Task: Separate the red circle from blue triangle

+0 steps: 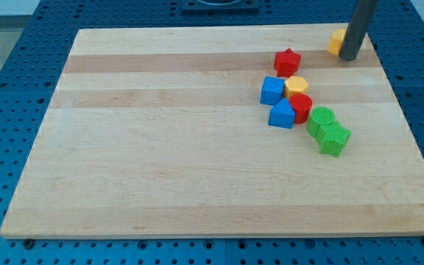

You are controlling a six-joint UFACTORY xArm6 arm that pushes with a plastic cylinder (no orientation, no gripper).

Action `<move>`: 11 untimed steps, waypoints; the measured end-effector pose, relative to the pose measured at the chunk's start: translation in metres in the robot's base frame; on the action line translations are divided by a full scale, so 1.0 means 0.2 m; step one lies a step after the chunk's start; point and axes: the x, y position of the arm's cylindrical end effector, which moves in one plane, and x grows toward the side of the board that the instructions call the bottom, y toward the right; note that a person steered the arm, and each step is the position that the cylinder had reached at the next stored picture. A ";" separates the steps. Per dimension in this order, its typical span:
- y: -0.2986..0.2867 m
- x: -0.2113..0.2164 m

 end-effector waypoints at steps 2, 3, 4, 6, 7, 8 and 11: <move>-0.03 -0.12; -0.04 -0.14; -0.04 -0.02; -0.06 0.50; -0.17 0.70; -0.41 0.74; -0.82 0.74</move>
